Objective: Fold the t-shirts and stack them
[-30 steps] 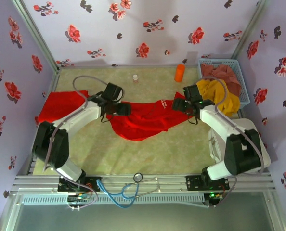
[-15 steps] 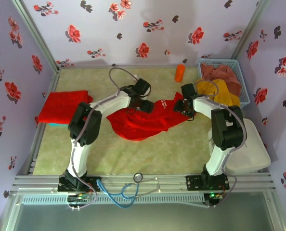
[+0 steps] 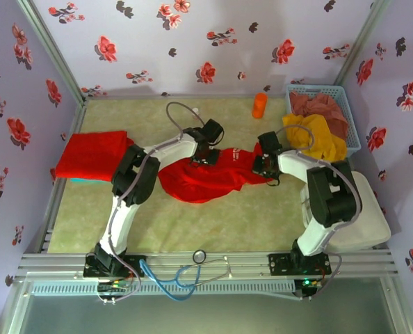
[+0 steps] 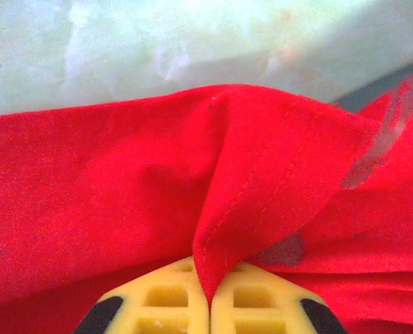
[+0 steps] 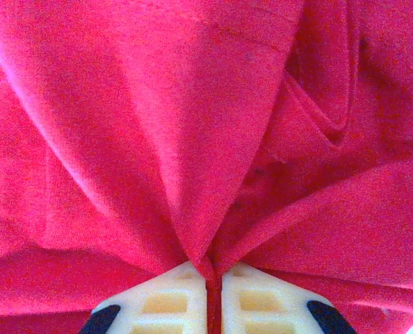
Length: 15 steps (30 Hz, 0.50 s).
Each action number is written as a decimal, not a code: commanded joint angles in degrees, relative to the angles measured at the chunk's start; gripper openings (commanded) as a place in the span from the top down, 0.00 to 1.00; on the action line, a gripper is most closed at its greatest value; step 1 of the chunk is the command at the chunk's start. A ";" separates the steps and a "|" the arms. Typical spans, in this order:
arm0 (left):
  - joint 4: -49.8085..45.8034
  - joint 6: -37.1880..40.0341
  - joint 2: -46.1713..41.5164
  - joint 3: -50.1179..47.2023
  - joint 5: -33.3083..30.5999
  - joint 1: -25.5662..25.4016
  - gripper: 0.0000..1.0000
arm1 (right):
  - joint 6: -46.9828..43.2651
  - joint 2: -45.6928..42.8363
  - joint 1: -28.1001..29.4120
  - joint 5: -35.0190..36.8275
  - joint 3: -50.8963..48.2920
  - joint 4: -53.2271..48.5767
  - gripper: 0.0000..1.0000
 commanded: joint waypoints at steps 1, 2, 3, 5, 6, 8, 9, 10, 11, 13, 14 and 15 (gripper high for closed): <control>-1.30 -2.69 -6.93 -3.20 -3.78 1.91 1.00 | 0.31 -5.70 0.27 1.40 -3.37 -5.85 0.94; -1.21 -3.33 -8.49 -4.25 -3.82 2.36 1.00 | 0.21 -7.29 0.28 1.70 -4.04 -6.68 0.95; -0.99 -3.81 -10.26 -5.42 -3.75 2.79 1.00 | 0.15 -9.00 0.23 2.02 -4.69 -7.50 0.99; -1.31 -4.40 -13.42 -7.51 -3.81 3.32 1.00 | -0.36 -11.61 0.26 2.72 -5.39 -9.25 1.00; -1.63 -4.66 -15.11 -8.58 -3.82 3.64 1.00 | -0.84 -12.58 0.31 2.95 -5.53 -10.20 1.00; -2.47 -5.22 -18.06 -10.91 -3.73 4.14 1.00 | -1.79 -13.35 0.23 3.07 -5.54 -12.12 1.00; -3.10 -5.56 -19.45 -12.34 -3.65 4.27 1.00 | -2.22 -13.52 0.24 3.10 -5.53 -13.12 1.00; -3.65 -5.87 -20.93 -13.93 -3.56 4.44 1.00 | -2.36 -13.74 0.22 3.30 -5.93 -13.62 1.00; -4.02 -6.21 -22.30 -15.28 -3.55 4.45 1.00 | -2.61 -14.00 0.18 3.24 -6.49 -13.74 1.00; -4.78 -7.67 -25.34 -18.46 -3.27 4.47 1.00 | -2.76 -14.60 0.21 3.26 -7.92 -13.57 1.00; -5.04 -8.29 -26.62 -19.76 -3.16 4.45 1.00 | -2.83 -14.70 0.15 3.26 -8.43 -13.72 1.00; -5.36 -9.11 -28.24 -21.36 -3.01 4.44 1.00 | -3.12 -14.66 0.15 3.25 -8.80 -13.95 1.00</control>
